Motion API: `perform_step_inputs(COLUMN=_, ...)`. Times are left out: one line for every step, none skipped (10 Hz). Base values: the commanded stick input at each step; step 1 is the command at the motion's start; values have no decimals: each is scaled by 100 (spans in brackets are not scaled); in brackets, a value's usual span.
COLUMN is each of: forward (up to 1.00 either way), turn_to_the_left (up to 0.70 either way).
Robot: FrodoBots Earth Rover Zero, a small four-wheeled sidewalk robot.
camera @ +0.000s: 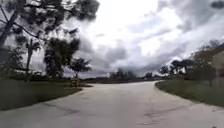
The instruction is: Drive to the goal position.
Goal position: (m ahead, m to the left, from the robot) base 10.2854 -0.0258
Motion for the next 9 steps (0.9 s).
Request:
perform_step_inputs(forward=85, turn_to_the_left=0)
perform_step_inputs(forward=85, turn_to_the_left=0)
perform_step_inputs(forward=85, turn_to_the_left=0)
perform_step_inputs(forward=85, turn_to_the_left=0)
perform_step_inputs(forward=85, turn_to_the_left=0)
perform_step_inputs(forward=85, turn_to_the_left=0)
perform_step_inputs(forward=85, turn_to_the_left=0)
perform_step_inputs(forward=85, turn_to_the_left=0)
perform_step_inputs(forward=85, turn_to_the_left=0)
